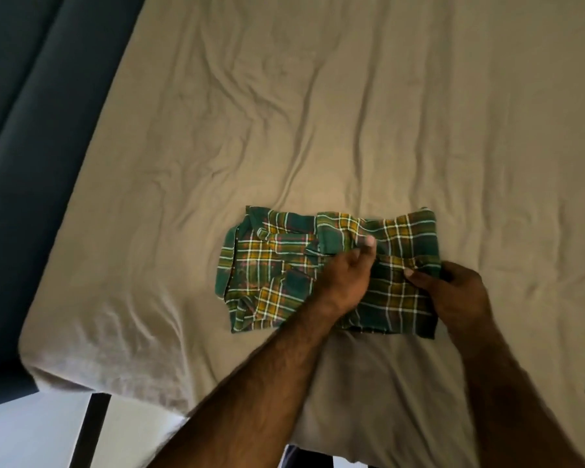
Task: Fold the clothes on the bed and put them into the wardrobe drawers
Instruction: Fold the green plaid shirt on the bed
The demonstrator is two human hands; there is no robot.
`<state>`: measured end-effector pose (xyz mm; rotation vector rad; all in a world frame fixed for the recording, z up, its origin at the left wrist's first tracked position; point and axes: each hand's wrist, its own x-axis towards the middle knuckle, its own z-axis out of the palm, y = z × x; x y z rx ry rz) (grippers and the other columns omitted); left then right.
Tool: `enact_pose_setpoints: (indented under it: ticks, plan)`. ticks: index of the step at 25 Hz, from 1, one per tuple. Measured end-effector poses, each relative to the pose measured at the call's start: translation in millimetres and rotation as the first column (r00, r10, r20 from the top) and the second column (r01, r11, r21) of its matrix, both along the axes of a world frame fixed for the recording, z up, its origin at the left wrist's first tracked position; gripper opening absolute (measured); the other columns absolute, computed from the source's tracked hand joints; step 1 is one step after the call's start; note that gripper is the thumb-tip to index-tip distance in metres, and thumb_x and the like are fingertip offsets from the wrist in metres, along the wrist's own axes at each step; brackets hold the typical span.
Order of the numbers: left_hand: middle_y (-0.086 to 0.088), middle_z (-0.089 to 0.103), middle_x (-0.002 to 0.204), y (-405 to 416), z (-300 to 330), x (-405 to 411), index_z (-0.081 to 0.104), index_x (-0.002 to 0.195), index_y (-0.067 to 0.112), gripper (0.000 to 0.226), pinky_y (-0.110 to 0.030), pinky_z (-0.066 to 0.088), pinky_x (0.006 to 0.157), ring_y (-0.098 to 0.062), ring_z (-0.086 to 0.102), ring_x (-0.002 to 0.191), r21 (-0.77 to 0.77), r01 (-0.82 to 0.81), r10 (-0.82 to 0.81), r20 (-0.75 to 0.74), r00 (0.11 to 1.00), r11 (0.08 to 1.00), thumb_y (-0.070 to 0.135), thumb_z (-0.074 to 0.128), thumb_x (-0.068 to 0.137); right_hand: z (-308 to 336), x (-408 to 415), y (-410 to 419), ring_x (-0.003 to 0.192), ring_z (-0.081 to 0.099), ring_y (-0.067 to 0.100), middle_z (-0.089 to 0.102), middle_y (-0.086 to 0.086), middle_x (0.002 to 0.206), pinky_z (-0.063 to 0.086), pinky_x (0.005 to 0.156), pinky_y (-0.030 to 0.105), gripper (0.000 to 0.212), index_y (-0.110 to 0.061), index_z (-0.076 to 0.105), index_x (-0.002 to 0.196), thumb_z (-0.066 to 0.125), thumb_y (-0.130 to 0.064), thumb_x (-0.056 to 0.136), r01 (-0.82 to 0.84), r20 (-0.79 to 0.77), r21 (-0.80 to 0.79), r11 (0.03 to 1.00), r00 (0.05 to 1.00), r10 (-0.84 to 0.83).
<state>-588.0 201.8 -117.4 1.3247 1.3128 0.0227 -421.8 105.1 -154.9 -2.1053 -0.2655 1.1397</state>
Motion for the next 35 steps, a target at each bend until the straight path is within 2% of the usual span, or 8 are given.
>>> enact_pose_setpoints:
  ticks: [8,12,16,20,22,25,28,35]
  plan:
    - [-0.019,0.077,0.116,72,28,-170,0.074,0.124,0.006,0.042,-0.046,0.06,0.095,-0.035,0.075,0.105,-0.334,-0.439,0.516,0.192,0.835,0.834,0.034,0.077,0.092,75,-130,76,0.091,0.072,0.021,0.079,0.005,0.092,0.06,0.094,0.038,0.024,-0.014,0.08,0.097,0.065,0.003,0.091,-0.304,-0.261,0.474,0.826,0.847,0.462]
    - [-0.015,0.076,0.107,77,-26,-247,0.071,0.12,0.004,0.045,-0.045,0.061,0.09,-0.035,0.072,0.096,0.103,-0.524,0.513,-0.432,0.742,0.845,0.029,0.078,0.084,15,-166,81,0.111,0.069,0.032,0.071,0.005,0.124,0.058,0.096,0.045,0.044,-0.018,0.069,0.122,0.08,-0.042,0.086,-0.225,0.041,-0.076,0.971,0.973,0.229]
    - [-0.007,0.07,0.103,48,-34,-236,0.068,0.109,0.016,0.021,-0.036,0.051,0.077,-0.03,0.063,0.094,0.742,-0.029,0.385,-0.314,0.868,0.67,0.031,0.054,0.102,-16,-177,88,0.099,0.075,0.024,0.075,0.003,0.118,0.063,0.083,0.04,0.083,-0.014,0.069,0.121,0.099,-0.056,0.057,-0.104,-0.324,-0.082,0.991,0.943,0.072]
    - [-0.004,0.073,0.111,35,-22,-203,0.072,0.113,0.022,0.074,-0.037,0.052,0.091,-0.031,0.068,0.105,0.303,-0.195,0.299,-0.35,0.888,0.933,0.079,0.028,0.099,-9,-194,96,0.096,0.078,0.019,0.08,0.001,0.108,0.063,0.09,0.046,0.064,-0.02,0.075,0.12,0.099,-0.04,0.065,-0.31,-0.273,0.096,0.946,0.905,0.325]
    - [-0.008,0.075,0.121,60,-2,-196,0.074,0.122,0.022,0.094,-0.047,0.054,0.1,-0.031,0.071,0.106,-0.132,-0.619,0.605,-0.136,0.785,0.774,0.095,0.025,0.087,17,-198,117,0.093,0.077,0.015,0.08,-0.003,0.103,0.063,0.088,0.042,0.048,-0.023,0.075,0.12,0.089,-0.026,0.074,-0.458,-0.013,0.218,0.862,0.882,0.471]
    - [-0.023,0.075,0.12,97,37,-205,0.071,0.128,0.012,0.112,-0.069,0.048,0.105,-0.041,0.073,0.105,-0.617,-0.609,0.835,0.154,0.528,0.499,0.101,0.026,0.077,71,-199,148,0.099,0.07,0.023,0.076,-0.003,0.109,0.057,0.086,0.044,0.051,-0.029,0.072,0.122,0.071,-0.041,0.072,-0.76,0.551,0.251,0.599,0.621,0.558]
    - [-0.023,0.07,0.131,109,66,-215,0.067,0.136,0.013,0.095,-0.079,0.039,0.106,-0.05,0.064,0.123,-0.663,-0.505,0.822,0.336,0.459,0.553,0.089,0.04,0.087,120,-196,151,0.111,0.058,0.033,0.066,0.005,0.12,0.045,0.09,0.048,0.055,-0.038,0.067,0.129,0.059,-0.043,0.074,-0.882,0.864,-0.091,0.462,0.161,0.477]
    - [-0.006,0.077,0.086,29,-24,-201,0.076,0.108,0.004,0.054,-0.025,0.052,0.057,-0.016,0.069,0.066,-0.146,-0.847,0.859,0.055,0.509,0.511,0.052,0.052,0.107,37,-147,69,0.143,0.043,0.029,0.045,-0.003,0.155,0.035,0.116,0.053,0.062,-0.046,0.048,0.148,0.062,-0.053,0.088,-0.915,0.438,-0.367,0.167,-0.012,0.899]
